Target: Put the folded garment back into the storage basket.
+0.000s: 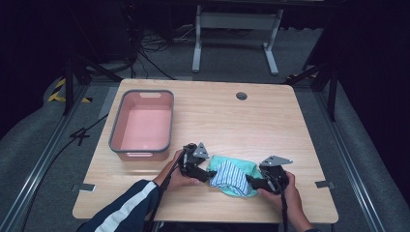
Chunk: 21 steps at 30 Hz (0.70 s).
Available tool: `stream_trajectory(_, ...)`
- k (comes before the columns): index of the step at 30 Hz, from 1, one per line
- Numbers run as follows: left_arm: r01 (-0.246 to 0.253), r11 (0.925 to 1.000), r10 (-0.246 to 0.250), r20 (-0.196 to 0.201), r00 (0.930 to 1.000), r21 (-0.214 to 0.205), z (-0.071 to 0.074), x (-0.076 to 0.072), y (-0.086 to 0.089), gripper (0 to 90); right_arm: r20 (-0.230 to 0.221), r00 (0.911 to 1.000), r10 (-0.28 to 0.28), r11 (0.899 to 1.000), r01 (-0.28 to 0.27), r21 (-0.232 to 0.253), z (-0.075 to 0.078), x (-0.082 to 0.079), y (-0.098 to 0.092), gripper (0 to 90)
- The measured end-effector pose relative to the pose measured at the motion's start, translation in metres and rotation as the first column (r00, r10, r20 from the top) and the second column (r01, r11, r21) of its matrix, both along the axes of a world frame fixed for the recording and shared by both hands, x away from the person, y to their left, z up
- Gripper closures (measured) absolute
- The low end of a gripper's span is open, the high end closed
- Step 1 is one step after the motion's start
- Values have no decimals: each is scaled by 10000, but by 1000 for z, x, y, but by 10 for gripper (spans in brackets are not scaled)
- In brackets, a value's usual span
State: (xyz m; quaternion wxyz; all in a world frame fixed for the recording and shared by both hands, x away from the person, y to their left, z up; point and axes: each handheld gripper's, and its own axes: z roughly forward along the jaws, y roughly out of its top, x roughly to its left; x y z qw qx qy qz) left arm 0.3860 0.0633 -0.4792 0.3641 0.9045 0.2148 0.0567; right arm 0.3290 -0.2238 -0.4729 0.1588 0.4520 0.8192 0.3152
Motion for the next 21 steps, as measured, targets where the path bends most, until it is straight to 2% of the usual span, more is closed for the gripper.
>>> stream_trajectory(2,-71,9999,71,58,10000,-77,-1,-2,1,262,-22,10000,-88,10000,88,25,0,1,-5,316)
stream_trajectory(4,-110,9999,110,80,9999,-67,-1,-3,1,262,-27,10000,-91,10000,91,-4,0,0,-5,335)
stream_trajectory(5,-122,9999,122,84,9999,-58,-1,-3,1,262,-41,10000,-63,10000,63,-7,0,-1,-4,383)
stream_trajectory(7,-34,10000,34,110,9999,-4,0,-5,1,272,-93,9992,387,9992,-387,59,2,-3,-2,549)
stream_trajectory(9,72,10000,-71,54,10000,-40,0,-6,1,302,-94,9985,534,9986,-534,70,3,-5,0,606)
stream_trajectory(10,72,10000,-71,54,10000,-40,0,-6,1,325,-94,9985,534,9986,-534,70,3,-5,0,606)
stream_trajectory(12,332,9994,-332,-26,9994,-108,1,-7,1,376,-106,9978,658,9976,-656,214,3,-5,-1,671)
stream_trajectory(13,525,9985,-527,-90,9986,-171,2,-8,1,440,-90,9971,755,9969,-753,227,2,-5,-2,697)
stream_trajectory(16,593,9981,-597,-257,9979,-145,3,-10,-1,594,-96,9958,915,9954,-912,295,3,-4,-1,734)
stream_trajectory(20,853,9958,-869,-528,9948,-322,3,-9,0,697,37,9944,1055,9937,-1056,365,1,-4,-2,750)
stream_trajectory(21,934,9949,-957,-641,9933,-383,3,-9,0,697,54,9939,1097,9933,-1098,372,1,-4,-2,756)
